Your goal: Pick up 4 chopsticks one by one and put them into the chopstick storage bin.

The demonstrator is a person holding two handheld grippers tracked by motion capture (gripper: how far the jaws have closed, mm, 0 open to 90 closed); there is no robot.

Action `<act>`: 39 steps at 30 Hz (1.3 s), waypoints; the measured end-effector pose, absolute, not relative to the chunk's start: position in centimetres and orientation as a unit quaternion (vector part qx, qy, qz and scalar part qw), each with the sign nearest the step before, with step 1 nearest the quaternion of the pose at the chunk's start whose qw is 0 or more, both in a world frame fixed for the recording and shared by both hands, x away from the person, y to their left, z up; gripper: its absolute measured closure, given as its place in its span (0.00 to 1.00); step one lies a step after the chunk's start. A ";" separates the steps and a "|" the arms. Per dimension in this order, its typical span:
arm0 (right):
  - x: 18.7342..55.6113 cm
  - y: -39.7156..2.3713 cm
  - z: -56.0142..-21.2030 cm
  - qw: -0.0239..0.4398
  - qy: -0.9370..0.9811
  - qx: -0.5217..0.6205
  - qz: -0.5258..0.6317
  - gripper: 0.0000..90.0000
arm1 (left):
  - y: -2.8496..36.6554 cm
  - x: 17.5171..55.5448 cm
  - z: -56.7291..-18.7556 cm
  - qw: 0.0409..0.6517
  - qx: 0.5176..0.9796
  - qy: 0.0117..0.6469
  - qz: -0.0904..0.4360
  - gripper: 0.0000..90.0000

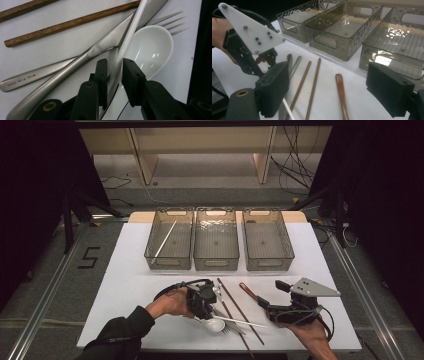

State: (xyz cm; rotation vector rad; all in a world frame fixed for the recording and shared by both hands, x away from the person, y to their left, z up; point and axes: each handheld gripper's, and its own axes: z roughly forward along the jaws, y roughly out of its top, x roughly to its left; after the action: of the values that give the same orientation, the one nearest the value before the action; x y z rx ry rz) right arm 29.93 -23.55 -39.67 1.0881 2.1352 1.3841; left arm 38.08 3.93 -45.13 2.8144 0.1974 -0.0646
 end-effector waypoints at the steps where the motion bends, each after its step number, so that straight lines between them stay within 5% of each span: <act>1: 29.9 -23.5 -39.7 0.186 0.758 0.386 0.492 0.22 | 4.0 38.1 -45.1 0.158 0.985 0.069 -0.020 0.83; 39: 30.0 -23.6 -39.6 0.185 0.759 0.387 0.491 0.22 | 4.6 38.0 -44.3 0.178 0.984 0.021 0.021 0.93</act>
State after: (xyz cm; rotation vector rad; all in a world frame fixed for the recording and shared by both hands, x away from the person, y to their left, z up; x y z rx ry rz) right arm 29.95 -23.55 -39.64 1.0896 2.1379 1.3840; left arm 38.01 4.64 -44.31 2.7834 0.0588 0.0582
